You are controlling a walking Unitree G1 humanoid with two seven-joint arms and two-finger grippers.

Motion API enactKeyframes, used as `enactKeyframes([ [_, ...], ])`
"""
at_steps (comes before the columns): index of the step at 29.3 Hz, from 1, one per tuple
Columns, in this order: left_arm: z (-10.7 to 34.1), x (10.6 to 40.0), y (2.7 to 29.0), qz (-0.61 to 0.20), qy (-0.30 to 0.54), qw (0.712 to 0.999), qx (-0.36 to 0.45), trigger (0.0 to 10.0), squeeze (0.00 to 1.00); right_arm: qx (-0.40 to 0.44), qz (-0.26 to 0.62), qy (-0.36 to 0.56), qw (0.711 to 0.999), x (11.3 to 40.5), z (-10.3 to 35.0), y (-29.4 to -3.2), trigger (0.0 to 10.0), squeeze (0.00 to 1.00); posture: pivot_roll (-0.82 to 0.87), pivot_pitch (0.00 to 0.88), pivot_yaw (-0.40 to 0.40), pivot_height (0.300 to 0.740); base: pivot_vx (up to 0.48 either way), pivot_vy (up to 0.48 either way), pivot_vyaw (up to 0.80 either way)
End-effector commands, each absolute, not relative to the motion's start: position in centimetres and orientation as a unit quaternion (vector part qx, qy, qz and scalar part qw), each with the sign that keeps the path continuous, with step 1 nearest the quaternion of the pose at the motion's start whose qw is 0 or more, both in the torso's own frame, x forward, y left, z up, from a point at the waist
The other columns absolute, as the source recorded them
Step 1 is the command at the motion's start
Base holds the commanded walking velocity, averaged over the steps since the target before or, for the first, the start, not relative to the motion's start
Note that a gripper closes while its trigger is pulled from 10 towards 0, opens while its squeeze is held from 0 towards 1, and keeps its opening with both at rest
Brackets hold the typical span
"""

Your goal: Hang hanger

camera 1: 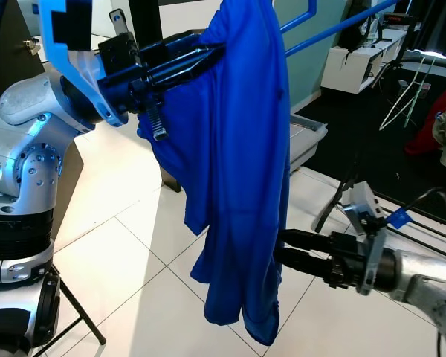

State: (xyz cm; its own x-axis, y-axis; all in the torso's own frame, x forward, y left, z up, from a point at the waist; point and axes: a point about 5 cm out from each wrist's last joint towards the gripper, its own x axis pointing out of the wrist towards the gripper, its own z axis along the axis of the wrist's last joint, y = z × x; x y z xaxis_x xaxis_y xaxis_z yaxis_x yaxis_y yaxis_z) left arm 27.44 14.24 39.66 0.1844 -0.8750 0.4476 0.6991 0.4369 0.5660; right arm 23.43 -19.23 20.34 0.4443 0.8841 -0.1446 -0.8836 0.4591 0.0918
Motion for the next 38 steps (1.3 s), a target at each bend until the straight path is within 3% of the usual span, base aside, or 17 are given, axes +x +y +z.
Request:
enactKeyframes([
  [1,40.2,27.2,14.0,-0.515,-0.386,0.756,0.120,10.0,0.00,-0.008,0.518,0.080,0.852,23.5,20.6,-19.2,10.0,0.12,0.00,0.000,0.040,0.740,0.000,0.000,0.00],
  [4,40.2,27.1,13.9,-0.517,-0.388,0.754,0.118,10.0,0.00,-0.017,0.502,0.074,0.861,24.1,20.4,-18.9,10.0,0.11,0.00,0.000,0.039,0.740,0.000,0.000,0.00],
  [9,40.4,26.7,13.6,-0.523,-0.392,0.748,0.114,10.0,0.00,-0.021,0.481,0.063,0.874,25.2,20.0,-18.2,10.0,0.00,0.01,0.000,0.039,0.740,0.000,0.000,0.00],
  [21,40.5,26.4,13.2,-0.531,-0.398,0.740,0.108,10.0,0.00,-0.021,0.482,0.046,0.875,27.3,19.8,-16.2,10.0,0.00,0.02,0.000,0.034,0.740,0.000,0.000,0.00],
  [22,40.5,26.4,13.2,-0.531,-0.399,0.740,0.107,10.0,0.00,-0.021,0.482,0.045,0.875,27.4,19.8,-16.0,4.0,0.00,0.02,0.000,0.034,0.740,0.000,0.000,0.00],
  [26,40.6,26.3,13.1,-0.531,-0.400,0.739,0.107,10.0,0.00,-0.023,0.477,0.045,0.877,27.8,19.6,-15.7,4.0,0.00,0.02,0.000,0.033,0.740,0.000,0.000,0.00],
  [27,40.6,26.3,13.1,-0.531,-0.400,0.739,0.108,10.0,0.00,-0.025,0.473,0.046,0.880,28.0,19.5,-15.7,0.0,0.00,0.02,0.000,0.032,0.740,0.000,0.000,0.00],
  [38,40.7,26.7,14.0,-0.504,-0.397,0.756,0.130,10.0,0.00,-0.006,0.455,0.044,0.890,27.9,19.7,-17.3,0.0,0.00,0.02,0.000,0.031,0.740,0.000,0.000,0.00],
])
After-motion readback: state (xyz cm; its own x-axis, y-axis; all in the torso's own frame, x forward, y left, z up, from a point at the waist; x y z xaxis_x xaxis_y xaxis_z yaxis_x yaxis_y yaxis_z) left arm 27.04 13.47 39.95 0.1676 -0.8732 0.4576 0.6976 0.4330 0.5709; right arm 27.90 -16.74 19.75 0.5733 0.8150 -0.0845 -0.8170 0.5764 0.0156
